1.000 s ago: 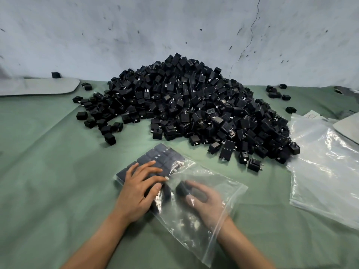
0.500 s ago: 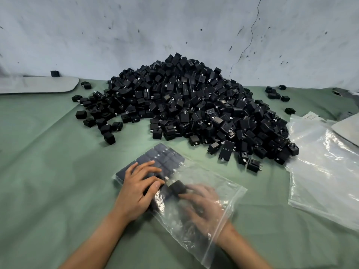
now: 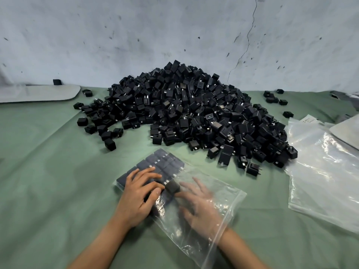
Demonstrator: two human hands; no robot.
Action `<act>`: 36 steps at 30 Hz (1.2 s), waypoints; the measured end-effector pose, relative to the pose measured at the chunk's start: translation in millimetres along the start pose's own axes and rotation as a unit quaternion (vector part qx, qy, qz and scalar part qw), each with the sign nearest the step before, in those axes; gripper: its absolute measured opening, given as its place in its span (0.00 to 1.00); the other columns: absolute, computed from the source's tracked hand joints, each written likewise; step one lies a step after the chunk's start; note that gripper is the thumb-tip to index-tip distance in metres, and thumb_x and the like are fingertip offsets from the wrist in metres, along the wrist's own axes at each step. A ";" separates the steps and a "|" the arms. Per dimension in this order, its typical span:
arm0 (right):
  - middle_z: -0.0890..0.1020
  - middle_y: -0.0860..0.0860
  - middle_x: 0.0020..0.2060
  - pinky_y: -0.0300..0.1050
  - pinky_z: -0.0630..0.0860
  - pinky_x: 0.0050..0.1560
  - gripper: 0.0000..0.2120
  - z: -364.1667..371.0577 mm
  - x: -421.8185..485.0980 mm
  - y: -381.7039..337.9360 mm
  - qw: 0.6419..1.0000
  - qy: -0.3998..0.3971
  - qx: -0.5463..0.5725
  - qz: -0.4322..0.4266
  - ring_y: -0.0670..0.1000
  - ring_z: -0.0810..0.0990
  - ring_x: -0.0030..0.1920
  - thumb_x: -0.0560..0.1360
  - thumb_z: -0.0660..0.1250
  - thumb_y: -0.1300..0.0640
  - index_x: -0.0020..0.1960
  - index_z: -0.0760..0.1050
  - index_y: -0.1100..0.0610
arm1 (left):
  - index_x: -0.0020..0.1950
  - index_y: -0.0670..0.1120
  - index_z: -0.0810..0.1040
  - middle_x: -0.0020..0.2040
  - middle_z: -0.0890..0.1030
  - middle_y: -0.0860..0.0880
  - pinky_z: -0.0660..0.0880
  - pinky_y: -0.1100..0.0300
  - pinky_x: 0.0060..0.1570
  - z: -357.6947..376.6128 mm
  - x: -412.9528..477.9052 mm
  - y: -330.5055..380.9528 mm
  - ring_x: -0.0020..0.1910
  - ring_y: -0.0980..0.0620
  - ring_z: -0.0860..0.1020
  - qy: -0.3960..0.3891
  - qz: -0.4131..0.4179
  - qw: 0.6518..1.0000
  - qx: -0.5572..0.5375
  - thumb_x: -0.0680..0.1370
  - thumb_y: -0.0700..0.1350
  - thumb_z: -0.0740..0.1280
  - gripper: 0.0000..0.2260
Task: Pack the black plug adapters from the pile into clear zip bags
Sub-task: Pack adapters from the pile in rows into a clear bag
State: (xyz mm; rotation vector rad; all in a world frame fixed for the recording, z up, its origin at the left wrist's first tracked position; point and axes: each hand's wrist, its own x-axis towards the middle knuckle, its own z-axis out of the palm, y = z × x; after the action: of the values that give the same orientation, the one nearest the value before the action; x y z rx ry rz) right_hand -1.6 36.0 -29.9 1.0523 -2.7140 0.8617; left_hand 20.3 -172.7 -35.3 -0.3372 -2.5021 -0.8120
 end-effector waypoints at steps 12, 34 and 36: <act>0.78 0.46 0.60 0.43 0.66 0.67 0.07 -26.1 -75.7 32.9 0.977 0.174 0.030 0.121 0.48 0.71 0.67 0.71 0.74 0.61 0.49 0.84 0.54 | 0.68 0.53 0.73 0.64 0.74 0.53 0.65 0.61 0.64 44.4 89.2 60.7 0.62 0.58 0.70 -0.131 -0.070 0.986 -0.072 0.79 0.47 0.64 0.17; 0.82 0.58 0.55 0.44 0.79 0.51 0.20 -47.3 -89.8 43.8 0.648 0.399 0.625 0.171 0.56 0.81 0.53 0.75 0.53 0.57 0.34 0.80 0.61 | 0.56 0.46 0.77 0.51 0.79 0.55 0.70 0.71 0.50 66.6 82.4 135.7 0.48 0.63 0.76 -0.222 0.139 0.946 -0.189 0.72 0.35 0.71 0.14; 0.82 0.59 0.55 0.43 0.78 0.53 0.21 -45.4 -92.6 45.3 0.675 0.381 0.611 0.161 0.57 0.80 0.57 0.76 0.54 0.58 0.33 0.80 0.63 | 0.57 0.45 0.76 0.53 0.78 0.51 0.71 0.67 0.53 63.8 75.5 133.3 0.49 0.59 0.75 -0.236 0.140 0.945 -0.176 0.72 0.34 0.69 0.15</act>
State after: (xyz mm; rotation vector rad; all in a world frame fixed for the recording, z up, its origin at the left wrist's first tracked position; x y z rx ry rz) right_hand 34.3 142.2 -40.2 0.0412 -1.3602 2.5644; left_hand -18.3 -22.2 23.2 -1.1014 -2.6234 -1.1665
